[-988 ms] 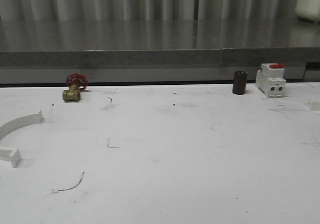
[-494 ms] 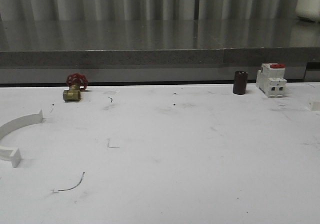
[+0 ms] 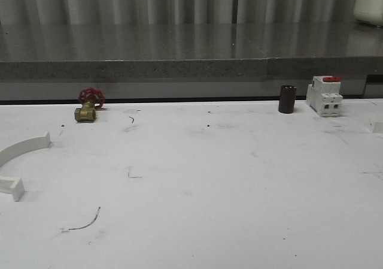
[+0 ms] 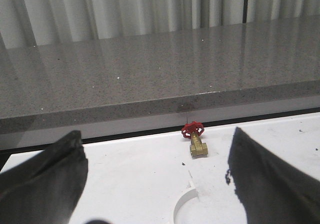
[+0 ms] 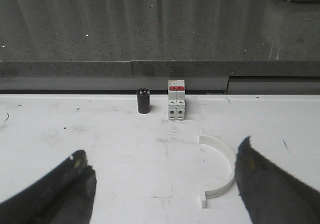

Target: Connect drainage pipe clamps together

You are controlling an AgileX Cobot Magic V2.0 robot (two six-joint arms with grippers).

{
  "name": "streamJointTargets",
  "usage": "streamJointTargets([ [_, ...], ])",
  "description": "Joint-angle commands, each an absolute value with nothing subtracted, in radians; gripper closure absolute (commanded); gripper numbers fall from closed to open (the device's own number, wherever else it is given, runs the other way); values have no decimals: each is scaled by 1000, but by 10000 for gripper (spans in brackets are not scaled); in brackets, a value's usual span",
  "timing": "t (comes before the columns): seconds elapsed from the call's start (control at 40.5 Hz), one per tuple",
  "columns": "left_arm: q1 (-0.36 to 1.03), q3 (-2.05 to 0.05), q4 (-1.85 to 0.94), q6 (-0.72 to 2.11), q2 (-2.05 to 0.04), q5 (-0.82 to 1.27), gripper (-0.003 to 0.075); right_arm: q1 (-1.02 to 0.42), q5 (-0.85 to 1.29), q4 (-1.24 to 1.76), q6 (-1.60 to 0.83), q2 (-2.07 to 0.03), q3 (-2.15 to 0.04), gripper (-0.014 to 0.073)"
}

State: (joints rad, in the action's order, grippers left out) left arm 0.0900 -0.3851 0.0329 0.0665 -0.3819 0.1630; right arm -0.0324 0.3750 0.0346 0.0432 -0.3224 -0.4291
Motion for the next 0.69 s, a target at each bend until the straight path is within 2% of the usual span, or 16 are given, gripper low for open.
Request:
streamJointTargets([
  [0.0, 87, -425, 23, 60, -416, 95, 203, -25, 301, 28, 42, -338, -465, 3],
  [0.148, 87, -502, 23, 60, -556, 211, 206, -25, 301, 28, 42, -338, -465, 3],
  [0.42, 87, -766, 0, 19, -959, 528, 207, -25, 301, 28, 42, -338, -465, 3],
  [0.667, 87, -950, 0, -54, -1282, 660, 208, -25, 301, 28, 42, -338, -465, 3],
])
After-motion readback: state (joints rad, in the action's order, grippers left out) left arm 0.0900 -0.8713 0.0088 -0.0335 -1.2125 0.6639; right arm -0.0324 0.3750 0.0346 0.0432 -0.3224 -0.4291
